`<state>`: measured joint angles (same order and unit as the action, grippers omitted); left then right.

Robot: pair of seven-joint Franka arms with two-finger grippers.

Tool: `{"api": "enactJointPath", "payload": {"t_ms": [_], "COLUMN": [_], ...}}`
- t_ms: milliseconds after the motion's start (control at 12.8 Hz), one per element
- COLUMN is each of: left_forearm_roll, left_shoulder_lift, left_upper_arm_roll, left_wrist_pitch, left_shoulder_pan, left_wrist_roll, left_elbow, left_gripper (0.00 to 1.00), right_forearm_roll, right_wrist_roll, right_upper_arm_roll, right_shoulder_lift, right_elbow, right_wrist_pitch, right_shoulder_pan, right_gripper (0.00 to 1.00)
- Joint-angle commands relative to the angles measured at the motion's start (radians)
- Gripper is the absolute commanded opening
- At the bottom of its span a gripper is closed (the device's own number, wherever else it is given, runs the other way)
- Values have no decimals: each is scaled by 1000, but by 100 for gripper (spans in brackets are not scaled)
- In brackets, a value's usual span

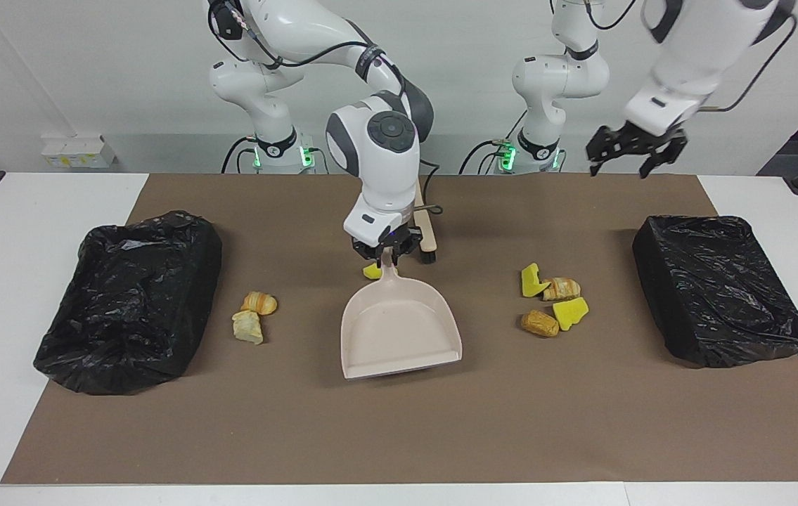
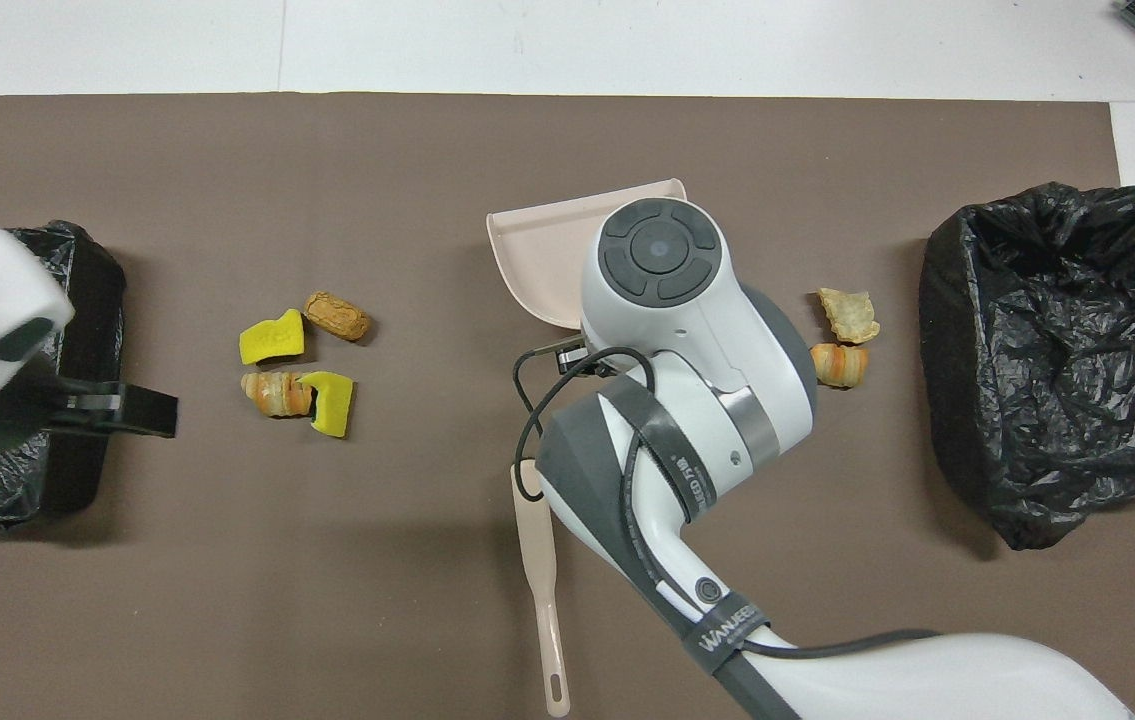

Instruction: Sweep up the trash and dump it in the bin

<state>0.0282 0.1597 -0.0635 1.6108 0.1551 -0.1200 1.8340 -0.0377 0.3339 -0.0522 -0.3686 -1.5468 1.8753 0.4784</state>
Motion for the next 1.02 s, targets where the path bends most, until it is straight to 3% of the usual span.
{"api": "enactJointPath", "payload": {"t_ms": [0,469,704,939], "left_forearm_roll": [2,85,111,111], "left_shoulder_lift": [43,84,-6,-28], "left_upper_arm_roll": [13,11,13,13], "left_wrist_pitch": [151,375,485,603], "left_shoulder_pan": [162,434,611,717], "left_wrist_roll": [-209,-493,-694,-768], "left_elbow": [163,390,421,534], "left_gripper": [100,100,100,100], "right_forearm_roll": [-8,1,-13,-11], "right_wrist_roll": [-110,-525,-694,-846], "right_upper_arm_roll": [-8,-8,-5,-3], "right_shoulder_lift": [31,45,46,54], "right_elbow": [-19,-19,-12,-22], "right_wrist_pitch": [-8,-48,-57,-87], "right_shoulder_pan": [-32,-96,-119,-144], "right_gripper": [0,0,0,0]}}
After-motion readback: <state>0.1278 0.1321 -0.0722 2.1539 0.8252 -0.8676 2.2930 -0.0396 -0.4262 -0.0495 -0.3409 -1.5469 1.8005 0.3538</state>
